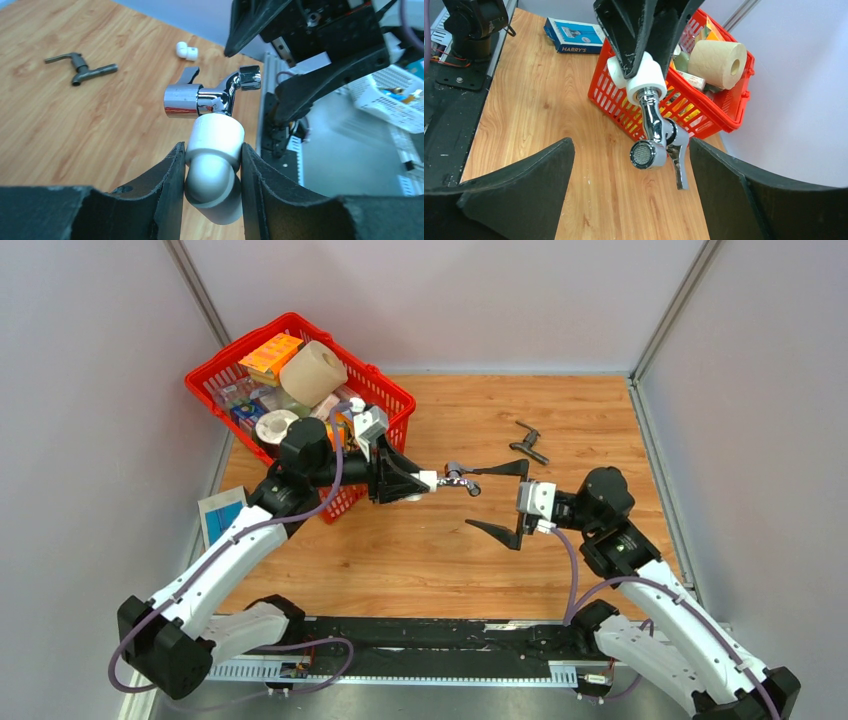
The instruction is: Install the water faucets
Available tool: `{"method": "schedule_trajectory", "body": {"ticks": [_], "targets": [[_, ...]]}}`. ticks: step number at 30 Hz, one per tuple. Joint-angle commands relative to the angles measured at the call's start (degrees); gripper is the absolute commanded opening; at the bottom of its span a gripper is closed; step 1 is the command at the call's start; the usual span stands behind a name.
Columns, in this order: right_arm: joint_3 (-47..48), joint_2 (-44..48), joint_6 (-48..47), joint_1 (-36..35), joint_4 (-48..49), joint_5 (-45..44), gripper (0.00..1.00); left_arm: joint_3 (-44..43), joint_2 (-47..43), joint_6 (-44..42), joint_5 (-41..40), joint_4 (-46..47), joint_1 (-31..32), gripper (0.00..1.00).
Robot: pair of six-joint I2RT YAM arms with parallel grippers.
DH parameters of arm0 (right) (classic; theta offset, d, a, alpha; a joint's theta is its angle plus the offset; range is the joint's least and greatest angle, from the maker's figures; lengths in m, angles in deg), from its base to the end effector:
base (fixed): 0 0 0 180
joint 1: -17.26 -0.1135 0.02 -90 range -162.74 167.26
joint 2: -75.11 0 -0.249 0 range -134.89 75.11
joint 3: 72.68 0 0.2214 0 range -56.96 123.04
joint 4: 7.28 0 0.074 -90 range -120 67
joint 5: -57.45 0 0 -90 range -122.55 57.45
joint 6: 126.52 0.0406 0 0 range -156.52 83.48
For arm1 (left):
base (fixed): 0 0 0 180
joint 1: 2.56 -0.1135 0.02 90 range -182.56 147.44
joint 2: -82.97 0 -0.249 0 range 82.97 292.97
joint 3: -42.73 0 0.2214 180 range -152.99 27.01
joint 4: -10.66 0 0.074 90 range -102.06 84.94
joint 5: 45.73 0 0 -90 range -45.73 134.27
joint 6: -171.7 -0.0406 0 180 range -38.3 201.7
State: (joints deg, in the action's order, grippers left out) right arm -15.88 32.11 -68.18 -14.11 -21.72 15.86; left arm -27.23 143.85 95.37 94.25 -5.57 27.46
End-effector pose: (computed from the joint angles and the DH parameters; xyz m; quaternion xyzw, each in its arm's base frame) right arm 0.1156 0.1060 0.3350 -0.5848 0.4022 0.2899 0.6421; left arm 0.1721 -0.1354 0.3535 0.3733 0.6330 -0.5172 0.4388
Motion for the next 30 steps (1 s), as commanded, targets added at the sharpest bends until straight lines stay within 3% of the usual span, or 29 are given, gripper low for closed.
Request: {"method": "schedule_trajectory", "body": {"ticks": [1, 7, 18, 21, 25, 26, 30], "targets": [[1.45, -1.81, -1.92, -0.26, 3.81, 2.22, 0.89, -3.42, 0.73, 9.52, 8.55, 8.5, -0.4, 0.0], [4.35, -6.82, 1.07, -0.35, 6.28, 2.31, 0.83, -4.12, 1.34, 10.76, 11.37, 8.16, -0.4, 0.0], [7.96, -12.72, 14.76, -0.27, 9.0, 6.62, 0.49, -4.56, -0.06, 5.94, 9.01, 9.22, -0.4, 0.0], [8.49, -14.12, 21.96, -0.18, 10.14, 6.27, 0.39, -4.56, -1.2, -2.05, 5.49, 7.29, -0.31, 0.0], [8.93, -16.4, 34.78, 0.52, 13.13, 4.6, 0.09, -4.82, -5.33, -21.46, -5.3, -1.4, 3.45, 0.0], [9.1, -17.11, 39.0, 0.96, 13.83, 3.55, 0.0, -5.17, -6.73, -29.85, -12.46, -5.42, 6.77, 0.0], [10.6, -20.0, 54.65, 3.51, 14.1, 2.4, 0.0, -2.99, -10.43, -46.41, -33.74, -8.28, 17.6, 0.0]]}}
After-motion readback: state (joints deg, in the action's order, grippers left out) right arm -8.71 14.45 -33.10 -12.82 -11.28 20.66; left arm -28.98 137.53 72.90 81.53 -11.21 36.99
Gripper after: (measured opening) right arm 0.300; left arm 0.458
